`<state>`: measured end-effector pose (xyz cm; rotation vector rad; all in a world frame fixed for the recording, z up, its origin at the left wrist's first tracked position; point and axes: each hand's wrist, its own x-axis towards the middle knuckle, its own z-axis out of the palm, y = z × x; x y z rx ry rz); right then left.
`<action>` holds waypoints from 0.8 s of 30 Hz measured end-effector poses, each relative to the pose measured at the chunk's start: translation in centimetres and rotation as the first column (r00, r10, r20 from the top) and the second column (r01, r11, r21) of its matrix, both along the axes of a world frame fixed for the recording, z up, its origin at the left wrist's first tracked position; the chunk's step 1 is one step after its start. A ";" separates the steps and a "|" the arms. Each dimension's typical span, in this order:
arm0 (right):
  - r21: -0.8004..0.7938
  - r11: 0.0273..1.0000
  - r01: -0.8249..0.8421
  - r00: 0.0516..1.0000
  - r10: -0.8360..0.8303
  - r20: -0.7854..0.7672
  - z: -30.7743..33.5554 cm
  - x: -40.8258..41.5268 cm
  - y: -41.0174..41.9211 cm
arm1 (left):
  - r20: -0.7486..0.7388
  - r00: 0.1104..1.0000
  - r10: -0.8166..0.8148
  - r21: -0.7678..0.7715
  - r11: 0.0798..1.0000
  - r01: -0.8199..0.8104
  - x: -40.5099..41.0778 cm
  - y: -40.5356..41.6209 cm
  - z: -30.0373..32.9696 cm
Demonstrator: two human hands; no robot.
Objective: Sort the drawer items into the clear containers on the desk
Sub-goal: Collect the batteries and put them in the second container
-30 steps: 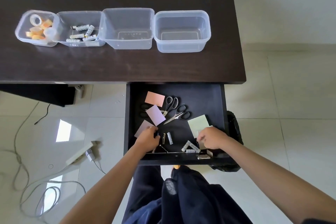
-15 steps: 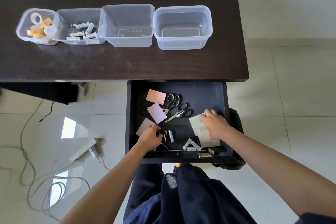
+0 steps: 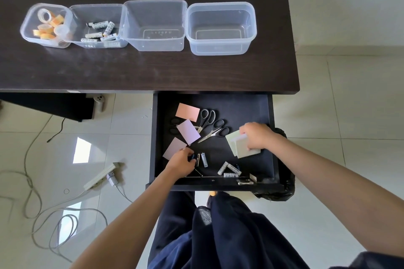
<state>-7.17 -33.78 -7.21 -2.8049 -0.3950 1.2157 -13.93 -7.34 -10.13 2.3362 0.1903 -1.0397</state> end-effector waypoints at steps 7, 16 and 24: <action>0.178 0.965 0.191 0.953 -0.226 0.201 -0.5 -3.0 0.7 | -0.017 1.000 -0.014 -0.061 0.998 0.013 -0.7 0.0 0.0; 0.110 0.911 0.399 0.889 -0.354 -0.291 -3.0 -8.0 1.5 | -0.106 0.982 -0.154 0.255 0.951 0.176 -0.9 1.0 -0.1; 0.183 0.816 0.548 0.785 -0.426 -0.450 -3.9 -8.4 3.1 | -0.192 0.965 -0.177 0.006 0.983 0.181 -1.0 0.0 -0.4</action>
